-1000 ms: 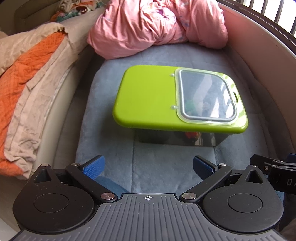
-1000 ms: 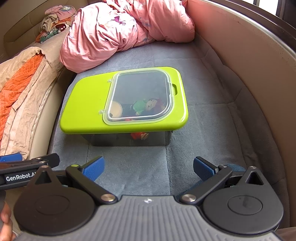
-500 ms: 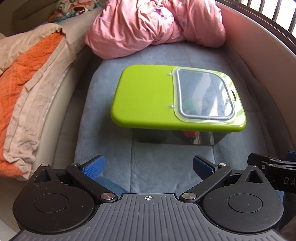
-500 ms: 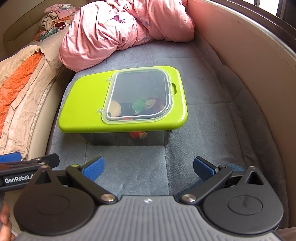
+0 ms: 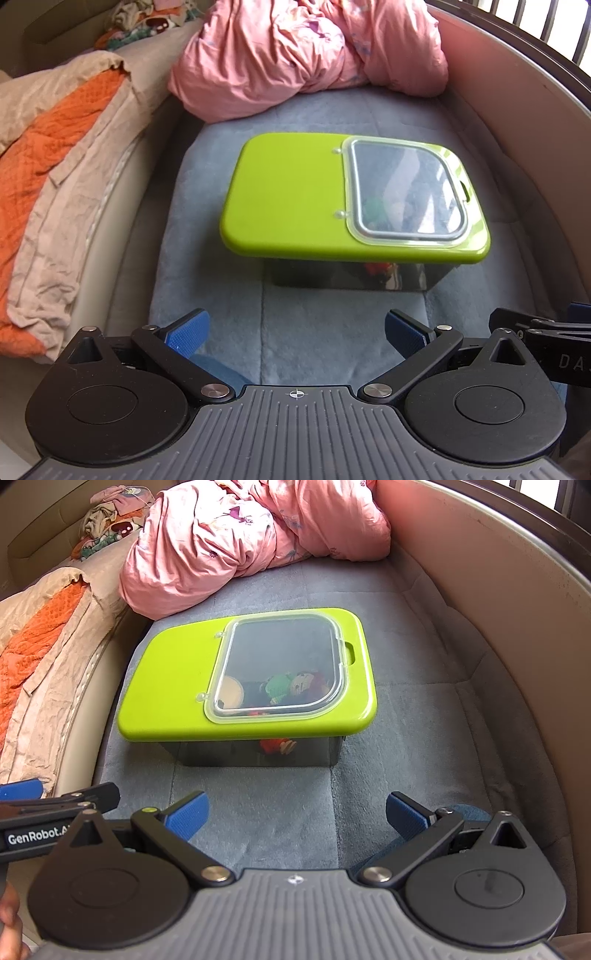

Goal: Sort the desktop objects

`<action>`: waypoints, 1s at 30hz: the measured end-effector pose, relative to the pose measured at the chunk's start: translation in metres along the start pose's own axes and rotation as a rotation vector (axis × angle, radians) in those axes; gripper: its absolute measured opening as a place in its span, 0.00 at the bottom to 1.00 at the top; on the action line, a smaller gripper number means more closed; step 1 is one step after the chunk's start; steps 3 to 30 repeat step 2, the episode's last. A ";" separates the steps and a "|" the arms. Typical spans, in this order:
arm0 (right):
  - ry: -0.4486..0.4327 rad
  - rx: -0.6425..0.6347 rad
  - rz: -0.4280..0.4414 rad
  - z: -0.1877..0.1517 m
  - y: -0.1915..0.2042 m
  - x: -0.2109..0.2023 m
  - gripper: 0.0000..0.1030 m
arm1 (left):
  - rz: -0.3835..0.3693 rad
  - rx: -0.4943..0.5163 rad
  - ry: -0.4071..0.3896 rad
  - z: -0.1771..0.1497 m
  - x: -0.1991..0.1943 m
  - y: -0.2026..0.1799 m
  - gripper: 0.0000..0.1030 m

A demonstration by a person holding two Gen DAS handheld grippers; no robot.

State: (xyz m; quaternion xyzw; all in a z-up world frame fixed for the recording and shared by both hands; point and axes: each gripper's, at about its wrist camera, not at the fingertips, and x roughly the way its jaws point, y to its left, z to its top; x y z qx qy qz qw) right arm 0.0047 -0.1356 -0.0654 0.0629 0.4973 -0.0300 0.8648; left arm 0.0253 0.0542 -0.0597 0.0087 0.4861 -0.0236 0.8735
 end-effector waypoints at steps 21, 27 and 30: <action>0.002 -0.001 0.000 0.000 0.000 0.001 1.00 | 0.003 0.004 -0.003 0.000 0.000 -0.001 1.00; 0.002 -0.001 0.000 0.000 0.000 0.001 1.00 | 0.003 0.004 -0.003 0.000 0.000 -0.001 1.00; 0.002 -0.001 0.000 0.000 0.000 0.001 1.00 | 0.003 0.004 -0.003 0.000 0.000 -0.001 1.00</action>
